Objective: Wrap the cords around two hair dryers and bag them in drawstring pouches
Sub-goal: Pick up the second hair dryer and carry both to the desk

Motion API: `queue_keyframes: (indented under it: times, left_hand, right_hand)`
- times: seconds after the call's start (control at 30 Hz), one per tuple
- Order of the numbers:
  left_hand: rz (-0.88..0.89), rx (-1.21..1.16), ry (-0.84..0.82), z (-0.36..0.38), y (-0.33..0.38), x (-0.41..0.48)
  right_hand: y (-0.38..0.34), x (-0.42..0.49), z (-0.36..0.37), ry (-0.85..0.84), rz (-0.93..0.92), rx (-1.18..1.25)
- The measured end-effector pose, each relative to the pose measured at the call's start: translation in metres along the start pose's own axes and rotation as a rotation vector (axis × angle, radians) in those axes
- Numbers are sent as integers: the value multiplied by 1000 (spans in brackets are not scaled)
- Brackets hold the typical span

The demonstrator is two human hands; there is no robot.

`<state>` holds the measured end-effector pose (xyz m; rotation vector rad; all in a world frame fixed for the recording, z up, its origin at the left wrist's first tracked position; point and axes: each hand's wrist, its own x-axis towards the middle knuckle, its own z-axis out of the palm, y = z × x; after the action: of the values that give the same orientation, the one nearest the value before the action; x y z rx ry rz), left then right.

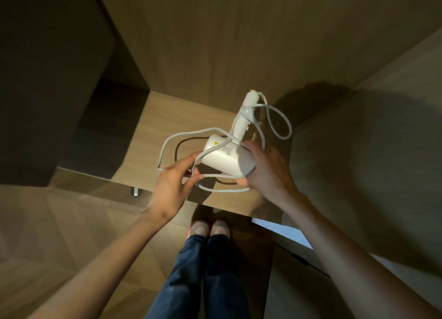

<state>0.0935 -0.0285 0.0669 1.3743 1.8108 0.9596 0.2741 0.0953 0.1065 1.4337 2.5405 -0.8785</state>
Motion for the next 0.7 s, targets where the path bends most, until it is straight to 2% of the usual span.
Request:
queue_keyframes:
  times: [0.2,0.43,0.57,0.7]
  left_hand:
    - [71,39,54,-67,62,-31]
    - [155,104,164,-104,122,-84]
    - [176,147,237,-110,147,-126]
    - [167,167,300,-117,169,-180]
  right_hand:
    - [-58,-40,-51,115,-73,-6]
    - [-94,-99,-90,284,-296,-47]
    - [-114,-137,-105,163,-216,-92]
    - [-134,-184,-112,127,-302,-74]
